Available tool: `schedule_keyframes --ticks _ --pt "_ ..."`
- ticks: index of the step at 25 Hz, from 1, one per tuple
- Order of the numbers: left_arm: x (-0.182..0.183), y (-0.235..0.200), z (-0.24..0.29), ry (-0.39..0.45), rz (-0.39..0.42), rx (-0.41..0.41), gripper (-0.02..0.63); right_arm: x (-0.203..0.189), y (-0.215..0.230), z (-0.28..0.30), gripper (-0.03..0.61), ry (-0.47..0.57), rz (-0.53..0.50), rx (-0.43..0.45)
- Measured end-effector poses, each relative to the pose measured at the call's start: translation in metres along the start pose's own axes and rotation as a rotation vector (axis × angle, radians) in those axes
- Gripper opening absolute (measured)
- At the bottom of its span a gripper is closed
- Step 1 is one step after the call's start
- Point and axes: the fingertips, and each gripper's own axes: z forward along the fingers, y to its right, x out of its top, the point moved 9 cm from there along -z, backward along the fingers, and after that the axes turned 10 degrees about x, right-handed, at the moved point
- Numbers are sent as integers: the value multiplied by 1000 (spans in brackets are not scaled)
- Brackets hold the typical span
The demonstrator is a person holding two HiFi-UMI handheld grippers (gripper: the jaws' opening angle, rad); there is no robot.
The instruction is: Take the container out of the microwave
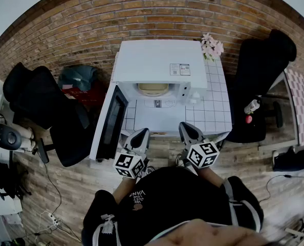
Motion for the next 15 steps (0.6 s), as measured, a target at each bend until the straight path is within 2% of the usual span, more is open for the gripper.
schedule_keyframes --ticks 7,15 --pt "-2 -2 0 -6 -2 -10 11 1 1 -1 5 -1 -8 -11" --pt "-7 4 4 0 -15 19 12 1 10 -3 6 25 -6 9"
